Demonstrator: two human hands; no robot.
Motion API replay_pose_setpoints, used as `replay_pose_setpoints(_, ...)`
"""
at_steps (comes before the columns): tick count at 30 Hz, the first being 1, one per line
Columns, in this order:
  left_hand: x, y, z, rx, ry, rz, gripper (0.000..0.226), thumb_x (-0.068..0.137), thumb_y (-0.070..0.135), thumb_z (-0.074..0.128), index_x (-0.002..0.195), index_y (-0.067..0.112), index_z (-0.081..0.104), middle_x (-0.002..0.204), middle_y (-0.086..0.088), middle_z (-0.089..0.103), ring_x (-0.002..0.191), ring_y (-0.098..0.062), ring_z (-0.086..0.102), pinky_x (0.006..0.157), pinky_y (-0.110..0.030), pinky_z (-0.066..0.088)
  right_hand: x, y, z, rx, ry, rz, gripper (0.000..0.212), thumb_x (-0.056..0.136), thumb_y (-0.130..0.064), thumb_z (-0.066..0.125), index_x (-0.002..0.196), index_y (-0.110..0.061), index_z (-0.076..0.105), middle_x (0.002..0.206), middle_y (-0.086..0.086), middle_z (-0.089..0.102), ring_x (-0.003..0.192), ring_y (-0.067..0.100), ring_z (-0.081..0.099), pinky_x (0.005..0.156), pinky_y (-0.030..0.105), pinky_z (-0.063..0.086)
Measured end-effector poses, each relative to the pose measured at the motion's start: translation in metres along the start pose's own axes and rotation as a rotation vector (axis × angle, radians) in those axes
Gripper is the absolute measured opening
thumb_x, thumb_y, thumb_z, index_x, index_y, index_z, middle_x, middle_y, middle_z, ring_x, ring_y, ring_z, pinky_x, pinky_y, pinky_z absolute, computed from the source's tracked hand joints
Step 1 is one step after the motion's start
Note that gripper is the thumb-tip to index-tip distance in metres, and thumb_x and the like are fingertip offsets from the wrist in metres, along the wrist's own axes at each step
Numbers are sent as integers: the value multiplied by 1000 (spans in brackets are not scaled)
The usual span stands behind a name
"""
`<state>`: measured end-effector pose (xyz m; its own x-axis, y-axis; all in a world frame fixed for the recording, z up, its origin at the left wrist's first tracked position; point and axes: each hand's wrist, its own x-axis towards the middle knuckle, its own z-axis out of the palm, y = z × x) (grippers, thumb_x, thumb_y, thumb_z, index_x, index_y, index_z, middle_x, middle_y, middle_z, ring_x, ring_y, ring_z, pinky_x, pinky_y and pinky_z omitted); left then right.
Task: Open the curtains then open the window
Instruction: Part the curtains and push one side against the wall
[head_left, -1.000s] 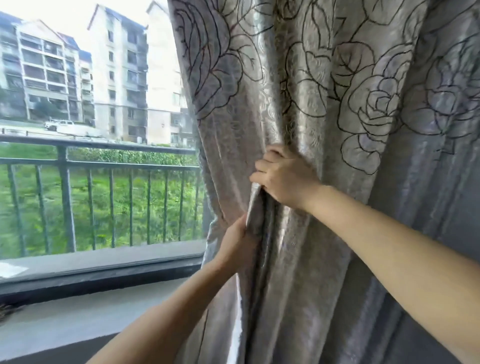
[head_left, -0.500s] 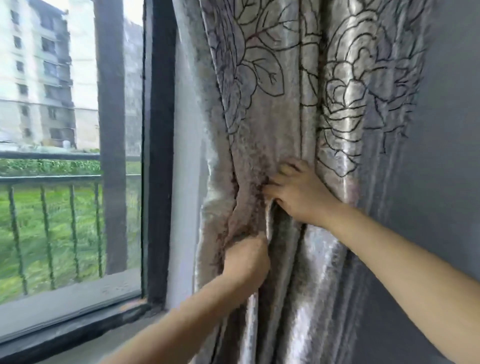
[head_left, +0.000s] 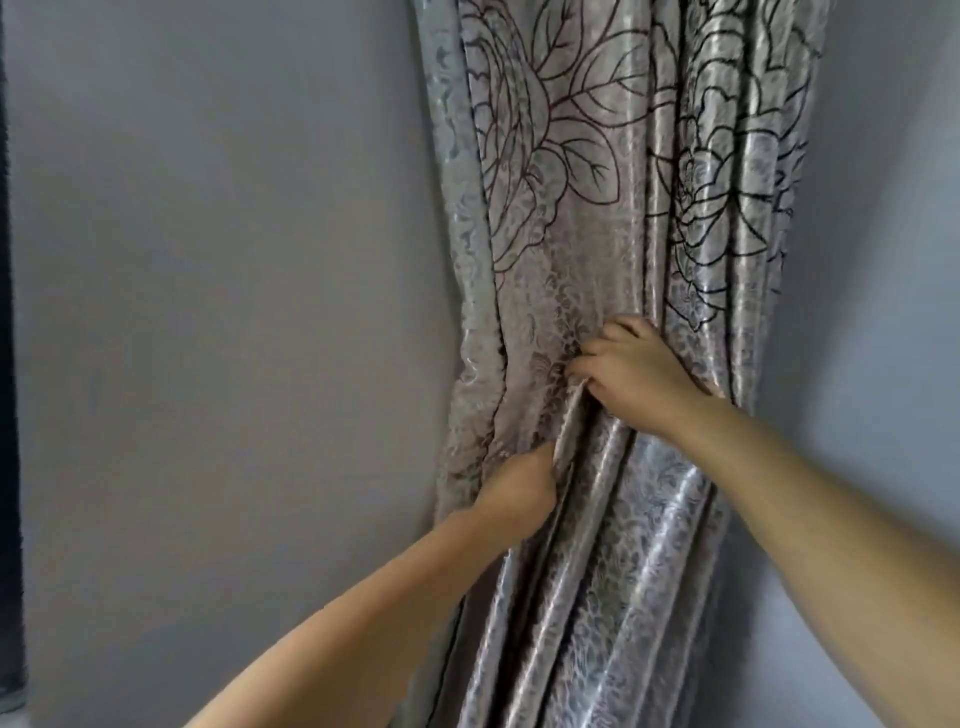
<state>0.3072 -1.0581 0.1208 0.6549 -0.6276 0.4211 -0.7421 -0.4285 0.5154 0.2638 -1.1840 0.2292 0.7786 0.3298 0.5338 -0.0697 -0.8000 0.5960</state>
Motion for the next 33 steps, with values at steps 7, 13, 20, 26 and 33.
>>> replay_pose_setpoints(7, 34, 26, 63, 242, -103, -42, 31, 94, 4, 36, 123, -3, 43, 124, -24, 55, 112, -37, 52, 94, -43, 40, -26, 22, 23, 58, -136, 81, 30, 80, -7, 57, 105, -17, 69, 100, 9, 69, 106, 32, 51, 97, 36, 18)
replay_pose_setpoints(13, 4, -6, 49, 44, -12, -100, 33, 94, 12, 41, 126, 3, 43, 116, -23, 60, 104, -36, 57, 87, -37, 46, -33, -3, 30, -9, 1, 49, 30, 58, 3, 73, 83, -15, 75, 73, 10, 70, 79, 34, 60, 88, 37, 20)
replay_pose_setpoints(20, -71, -41, 27, 67, 115, 34, 15, 96, 22, 37, 103, 11, 46, 91, -9, 53, 87, -32, 55, 67, -32, 39, -42, -81, -17, 189, -79, 35, 49, 77, -1, 48, 120, -22, 59, 118, 5, 62, 119, 28, 43, 112, 39, 3)
replay_pose_setpoints(26, -179, -70, 20, -27, 258, -65, 39, 84, 40, 42, 111, 12, 49, 108, -9, 61, 97, -25, 57, 79, -38, 47, -82, -178, -47, 814, -56, -185, 42, 86, -13, 44, 126, -25, 52, 122, 0, 58, 117, 21, 47, 107, 37, 25)
replay_pose_setpoints(33, -351, -65, -2, -189, 442, -394, 23, 82, 36, 42, 100, 35, 55, 98, 12, 68, 95, -1, 61, 85, -11, 44, -155, -283, -32, 1722, -237, -252, 35, 87, -23, 51, 122, -26, 55, 113, -10, 59, 110, 7, 53, 91, 15, 40)
